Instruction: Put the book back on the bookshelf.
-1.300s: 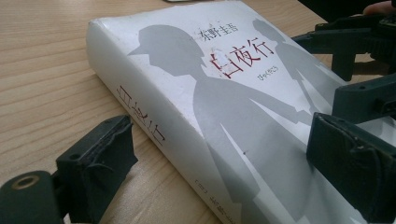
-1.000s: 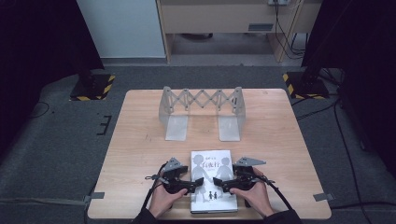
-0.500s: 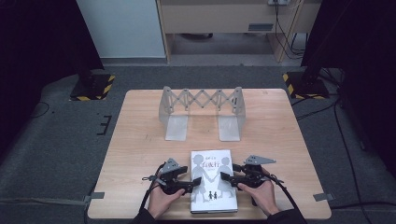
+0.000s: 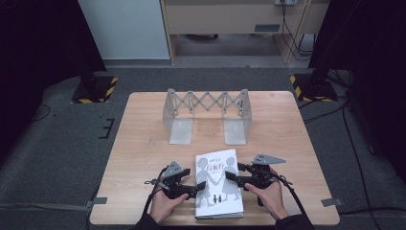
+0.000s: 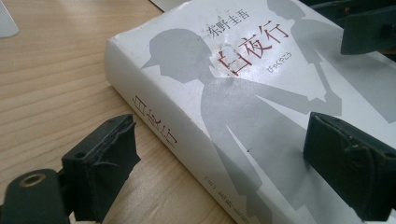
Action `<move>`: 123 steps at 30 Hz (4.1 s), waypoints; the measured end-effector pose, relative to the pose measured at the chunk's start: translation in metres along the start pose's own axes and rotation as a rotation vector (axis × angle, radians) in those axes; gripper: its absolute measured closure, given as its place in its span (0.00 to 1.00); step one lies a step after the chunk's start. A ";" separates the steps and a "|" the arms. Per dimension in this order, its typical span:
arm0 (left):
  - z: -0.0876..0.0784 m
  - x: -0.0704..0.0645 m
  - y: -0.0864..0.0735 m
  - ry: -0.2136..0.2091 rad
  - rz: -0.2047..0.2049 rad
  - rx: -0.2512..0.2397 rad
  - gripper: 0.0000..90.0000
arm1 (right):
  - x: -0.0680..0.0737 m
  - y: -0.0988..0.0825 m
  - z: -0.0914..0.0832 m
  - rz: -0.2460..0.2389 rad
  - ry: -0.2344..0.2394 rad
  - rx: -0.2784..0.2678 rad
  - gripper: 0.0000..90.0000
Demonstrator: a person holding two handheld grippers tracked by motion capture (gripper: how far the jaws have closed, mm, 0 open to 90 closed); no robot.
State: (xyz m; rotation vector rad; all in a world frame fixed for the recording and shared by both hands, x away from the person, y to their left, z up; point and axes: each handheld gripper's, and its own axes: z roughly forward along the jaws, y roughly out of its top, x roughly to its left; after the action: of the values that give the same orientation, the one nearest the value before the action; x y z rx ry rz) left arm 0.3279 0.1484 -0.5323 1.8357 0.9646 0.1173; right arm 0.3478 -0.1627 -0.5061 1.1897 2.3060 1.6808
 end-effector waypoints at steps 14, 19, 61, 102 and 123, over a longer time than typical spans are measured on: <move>-0.002 0.000 0.000 -0.014 0.006 0.009 0.14 | 0.007 -0.003 0.007 0.075 0.052 0.073 0.51; -0.003 0.000 0.000 -0.019 0.005 0.009 0.17 | 0.006 0.000 0.010 0.068 0.063 0.108 0.52; 0.006 -0.006 0.003 -0.182 -0.055 -0.093 0.03 | 0.016 0.027 -0.016 0.211 0.240 -0.086 0.86; 0.028 0.002 -0.005 -0.314 -0.221 0.050 0.02 | -0.008 0.012 -0.012 0.101 0.101 -0.044 0.66; 0.027 -0.003 -0.005 -0.254 -0.212 0.054 0.12 | -0.011 -0.006 -0.001 0.074 -0.139 0.055 0.46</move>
State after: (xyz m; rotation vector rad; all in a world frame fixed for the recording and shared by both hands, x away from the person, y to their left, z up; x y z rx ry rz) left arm 0.3365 0.1274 -0.5483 1.7347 0.9817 -0.2681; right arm 0.3520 -0.1710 -0.5151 1.3714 2.2655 1.5122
